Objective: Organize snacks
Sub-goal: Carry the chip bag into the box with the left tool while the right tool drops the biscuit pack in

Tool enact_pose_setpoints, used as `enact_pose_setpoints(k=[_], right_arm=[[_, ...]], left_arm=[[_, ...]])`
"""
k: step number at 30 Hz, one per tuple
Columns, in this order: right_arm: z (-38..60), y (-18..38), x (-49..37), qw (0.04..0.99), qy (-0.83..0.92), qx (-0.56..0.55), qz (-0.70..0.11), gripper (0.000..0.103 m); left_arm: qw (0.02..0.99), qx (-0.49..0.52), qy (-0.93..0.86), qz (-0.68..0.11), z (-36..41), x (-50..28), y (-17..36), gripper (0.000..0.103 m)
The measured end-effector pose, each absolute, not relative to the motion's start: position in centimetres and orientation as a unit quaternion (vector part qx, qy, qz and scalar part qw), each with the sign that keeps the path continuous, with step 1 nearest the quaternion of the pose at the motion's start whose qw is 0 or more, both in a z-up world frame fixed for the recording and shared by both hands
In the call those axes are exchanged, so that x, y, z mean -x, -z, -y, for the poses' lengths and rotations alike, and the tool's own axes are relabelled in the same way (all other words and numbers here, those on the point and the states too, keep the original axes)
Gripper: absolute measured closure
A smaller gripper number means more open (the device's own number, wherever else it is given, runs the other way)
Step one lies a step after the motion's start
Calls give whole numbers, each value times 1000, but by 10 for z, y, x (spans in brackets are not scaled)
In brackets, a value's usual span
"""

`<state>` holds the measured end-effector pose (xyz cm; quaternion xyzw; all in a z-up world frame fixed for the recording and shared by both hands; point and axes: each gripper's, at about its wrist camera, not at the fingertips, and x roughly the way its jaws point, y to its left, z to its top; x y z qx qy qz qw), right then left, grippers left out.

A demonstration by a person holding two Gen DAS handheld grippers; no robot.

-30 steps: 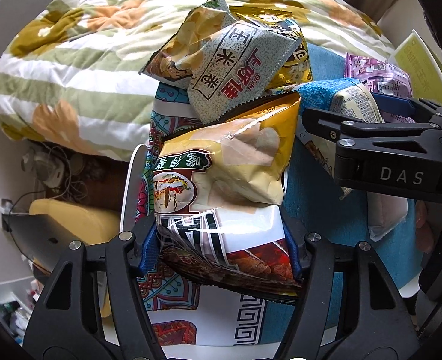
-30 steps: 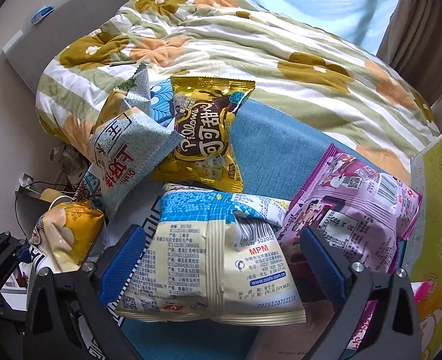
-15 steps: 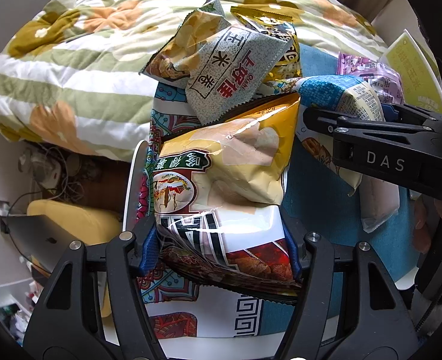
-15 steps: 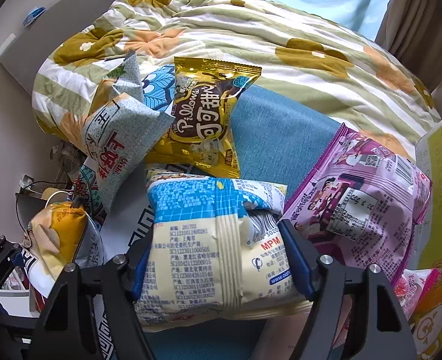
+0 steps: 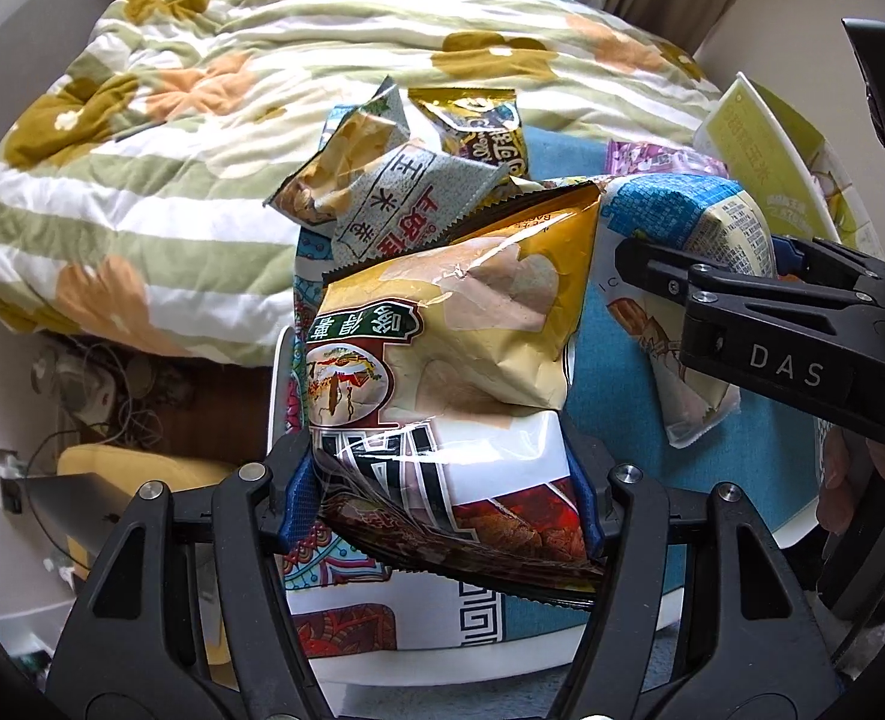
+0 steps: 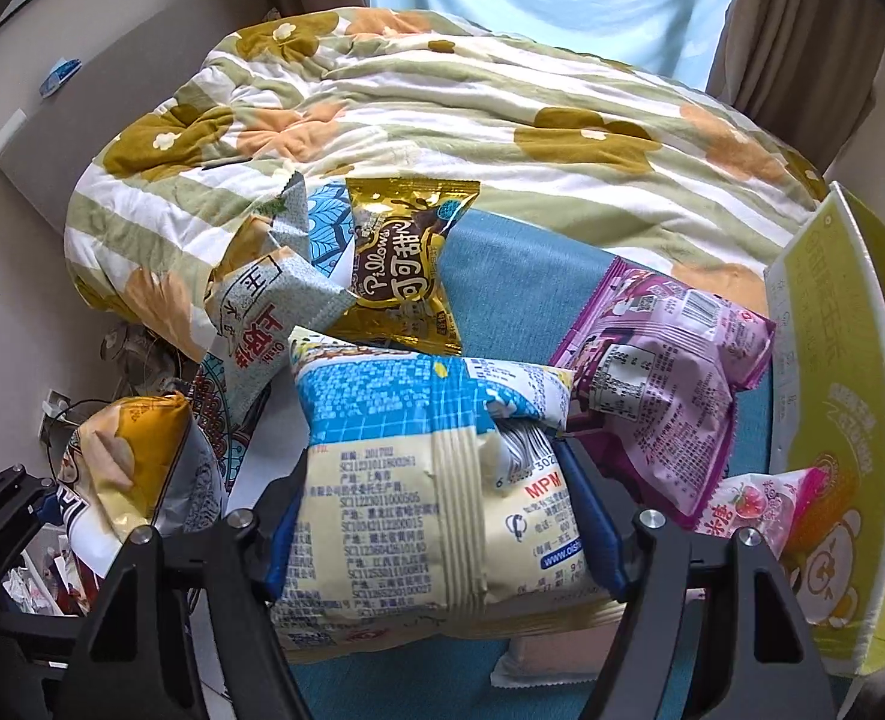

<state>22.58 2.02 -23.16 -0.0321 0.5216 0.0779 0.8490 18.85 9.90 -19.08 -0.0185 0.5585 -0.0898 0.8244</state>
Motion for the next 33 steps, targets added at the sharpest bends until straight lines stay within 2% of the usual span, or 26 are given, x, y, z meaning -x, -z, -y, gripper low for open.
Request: enact_pose_setpoints(k=[17, 26, 33], right_arm=[[63, 126, -164, 902, 43, -39, -428, 33], [167, 91, -151, 916, 88, -51, -388, 33], [257, 89, -157, 916, 88, -52, -387, 33]], left_arm=[[861, -18, 214, -461, -22, -215, 91, 42], [872, -22, 241, -426, 97, -235, 53, 41], [867, -28, 238, -436, 209, -270, 61, 41]])
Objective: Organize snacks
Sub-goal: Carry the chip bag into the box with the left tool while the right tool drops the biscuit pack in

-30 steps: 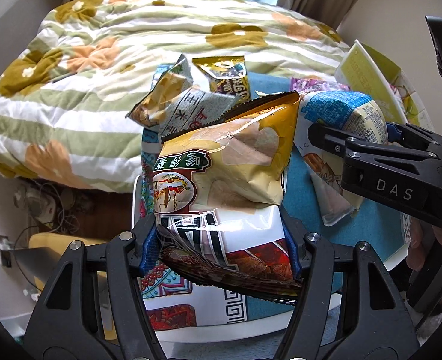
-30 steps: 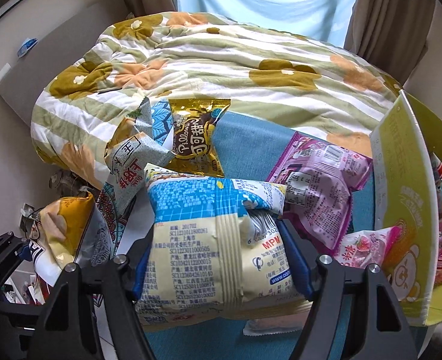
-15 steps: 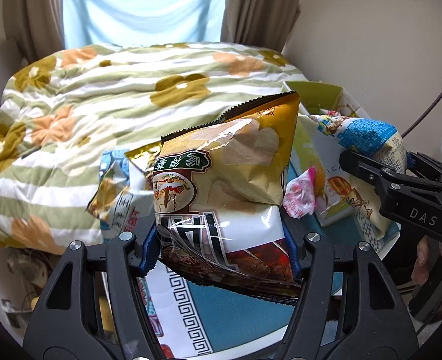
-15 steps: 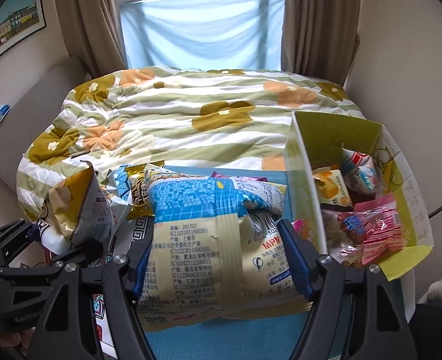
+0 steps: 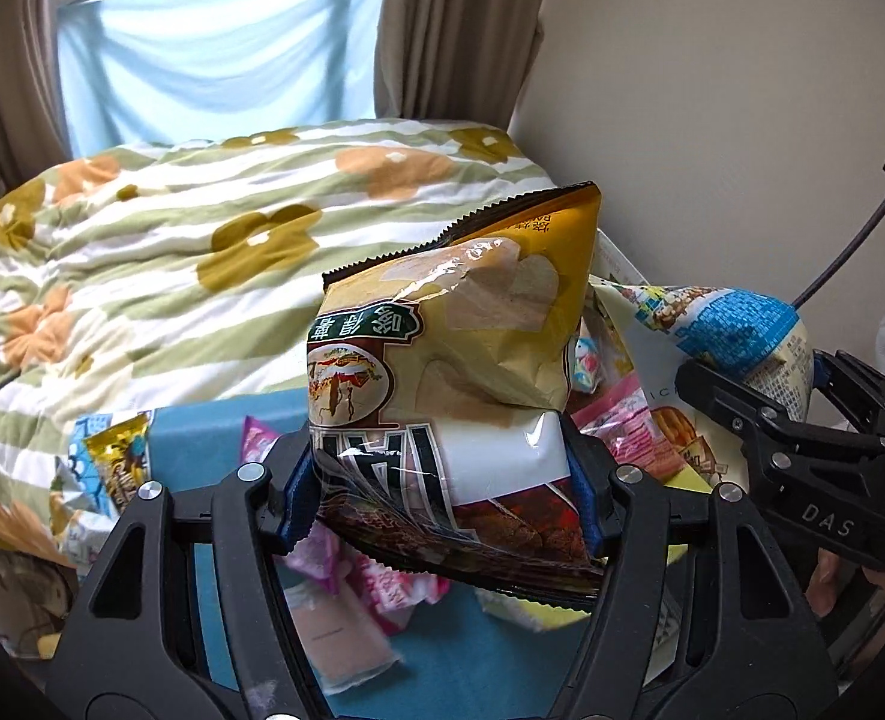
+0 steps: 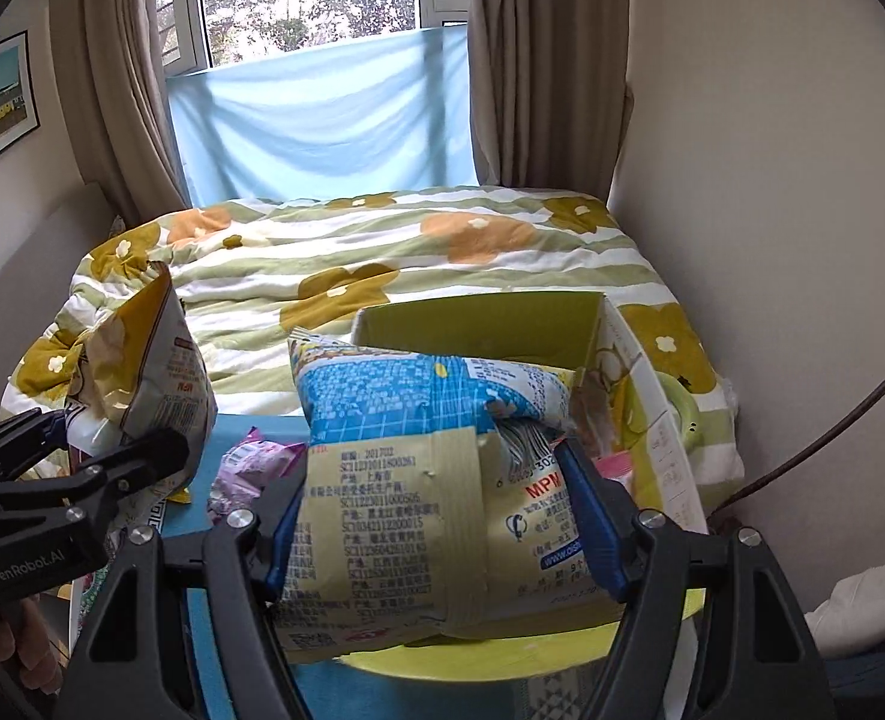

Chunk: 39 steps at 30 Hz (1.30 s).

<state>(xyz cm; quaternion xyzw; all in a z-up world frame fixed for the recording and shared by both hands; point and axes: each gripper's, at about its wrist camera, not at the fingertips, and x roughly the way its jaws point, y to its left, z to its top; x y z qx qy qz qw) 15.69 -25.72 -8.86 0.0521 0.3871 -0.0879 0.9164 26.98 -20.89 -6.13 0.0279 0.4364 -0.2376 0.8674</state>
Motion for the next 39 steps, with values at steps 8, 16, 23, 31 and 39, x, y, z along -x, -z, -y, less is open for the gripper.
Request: enact_pose_setpoints(k=[8, 16, 23, 31, 39], right_arm=[[336, 111, -185, 907, 61, -49, -413, 33], [372, 139, -220, 891, 30, -69, -447, 33], [378, 146, -227, 888, 17, -78, -453, 33], [379, 139, -223, 891, 35, -92, -443, 33], [366, 149, -227, 891, 40, -107, -440, 33]], left_arm=[[859, -31, 196, -472, 292, -322, 94, 41], [852, -16, 156, -500, 316, -359, 116, 13], [848, -1, 164, -504, 302, -346, 115, 4], [839, -10, 168, -517, 274, -308, 119, 4], [835, -8, 176, -521, 251, -283, 118, 4]])
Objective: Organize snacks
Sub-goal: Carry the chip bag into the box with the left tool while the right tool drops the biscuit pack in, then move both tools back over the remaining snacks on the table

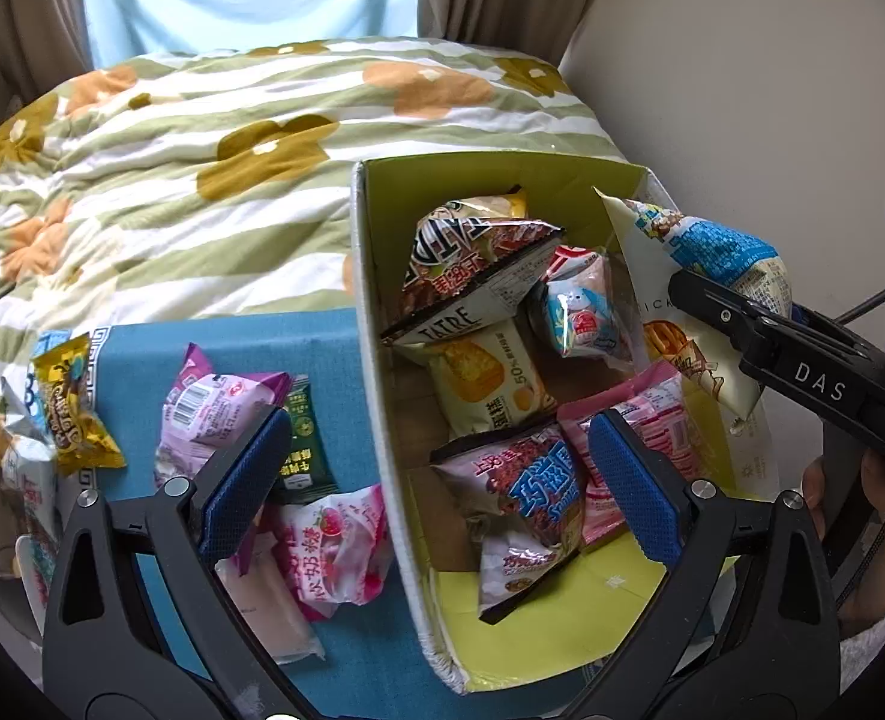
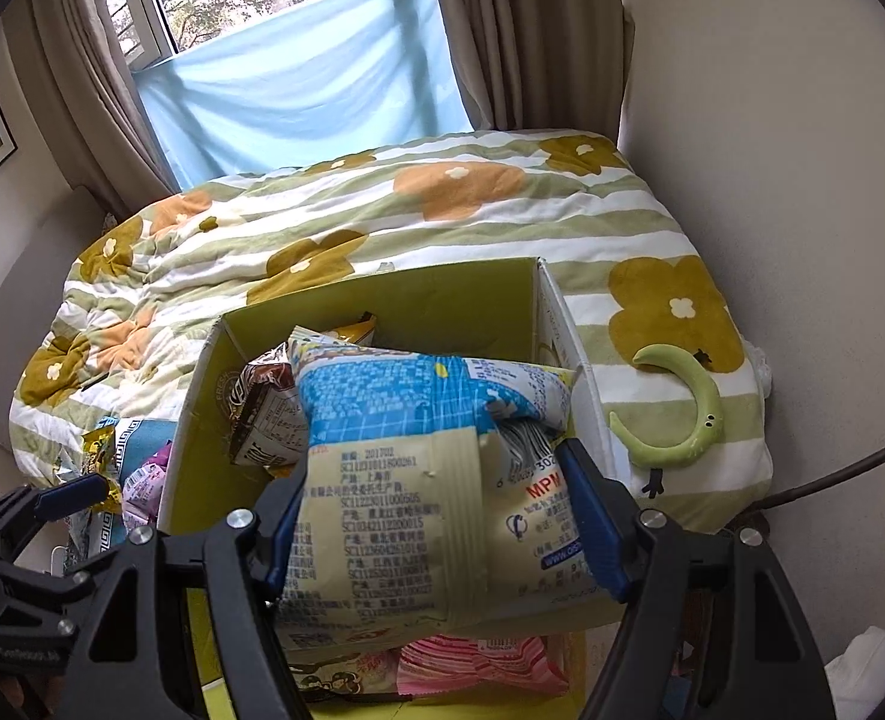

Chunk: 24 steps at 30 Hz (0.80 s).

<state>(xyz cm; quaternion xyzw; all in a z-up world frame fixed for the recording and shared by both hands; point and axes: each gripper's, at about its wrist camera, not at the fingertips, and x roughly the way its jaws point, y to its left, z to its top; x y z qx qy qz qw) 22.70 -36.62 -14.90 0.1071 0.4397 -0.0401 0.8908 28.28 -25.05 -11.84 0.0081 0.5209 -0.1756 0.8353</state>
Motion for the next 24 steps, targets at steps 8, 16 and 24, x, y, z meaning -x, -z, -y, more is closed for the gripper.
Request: enact_pose_setpoints(k=[8, 16, 24], right_arm=[[354, 147, -209, 916, 19, -123, -382, 0], [350, 136, -187, 913, 25, -100, -394, 0], [335, 108, -173, 923, 2, -75, -378, 0]], left_arm=[[830, 2, 174, -529, 226, -263, 124, 5], [845, 21, 151, -513, 196, -245, 107, 4], [872, 45, 94, -478, 150, -225, 73, 4]])
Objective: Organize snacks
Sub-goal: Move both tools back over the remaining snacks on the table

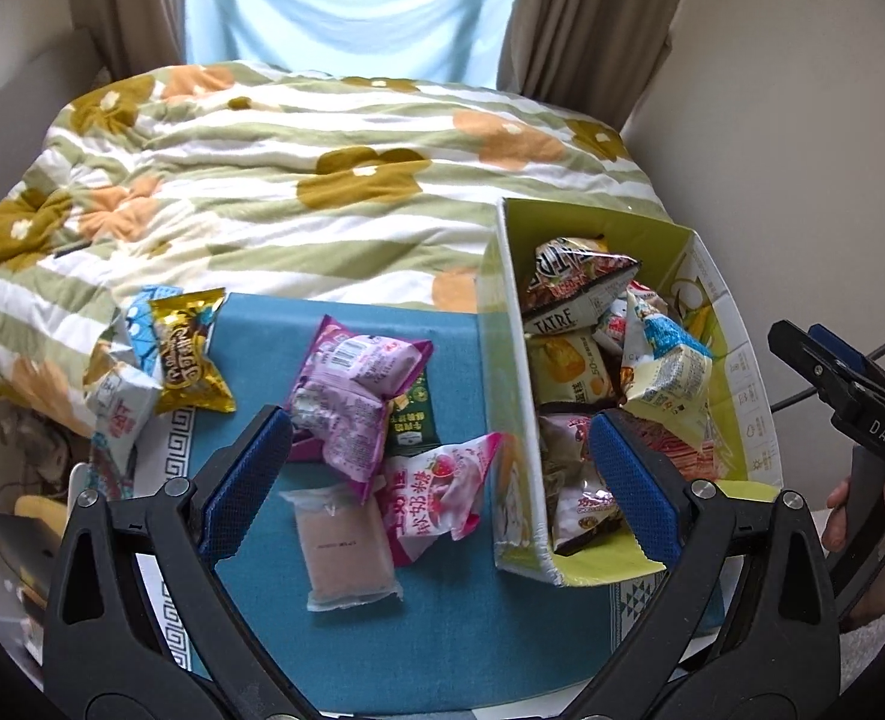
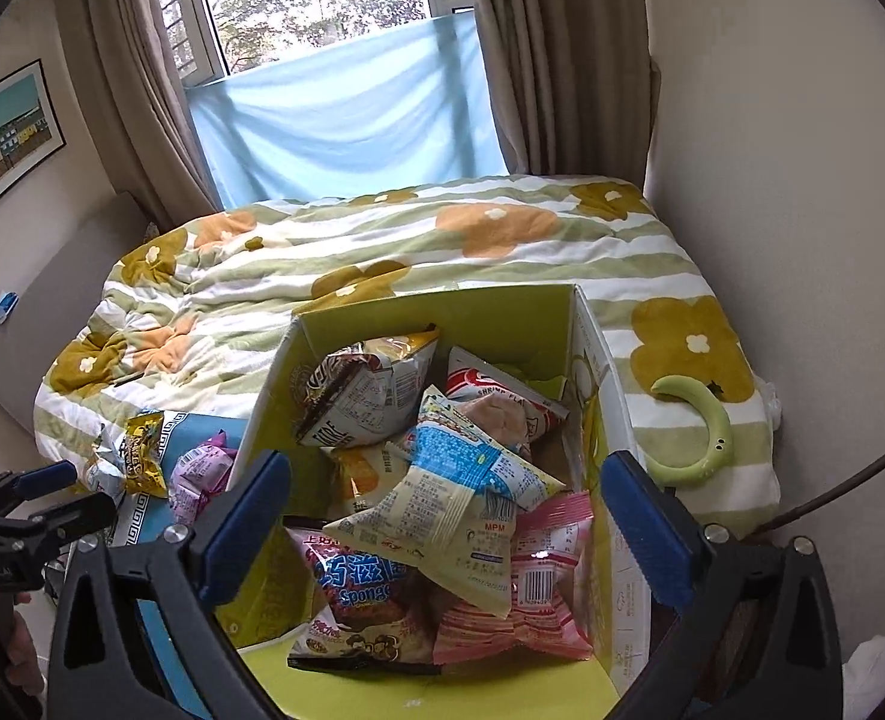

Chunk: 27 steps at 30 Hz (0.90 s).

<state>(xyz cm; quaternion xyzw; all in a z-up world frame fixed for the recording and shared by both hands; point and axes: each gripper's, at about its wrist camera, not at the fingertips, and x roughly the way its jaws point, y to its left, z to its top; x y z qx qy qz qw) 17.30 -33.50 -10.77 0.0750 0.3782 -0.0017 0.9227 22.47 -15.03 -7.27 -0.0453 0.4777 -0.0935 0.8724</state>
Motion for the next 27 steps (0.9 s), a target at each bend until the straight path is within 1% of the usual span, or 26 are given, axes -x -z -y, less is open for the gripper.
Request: enact_pose_setpoints(k=[9, 15, 20, 27], right_arm=[[296, 97, -164, 929, -68, -47, -361, 0], [248, 94, -158, 930, -92, -28, -356, 0], [202, 97, -163, 927, -104, -20, -359, 0], [137, 107, -186, 920, -100, -40, -378, 0]], left_arm=[[873, 72, 22, -482, 93, -185, 81, 4], [872, 100, 0, -479, 43, -170, 91, 4], [868, 99, -6, -487, -8, -179, 98, 4], [859, 110, -5, -500, -84, -206, 109, 4]])
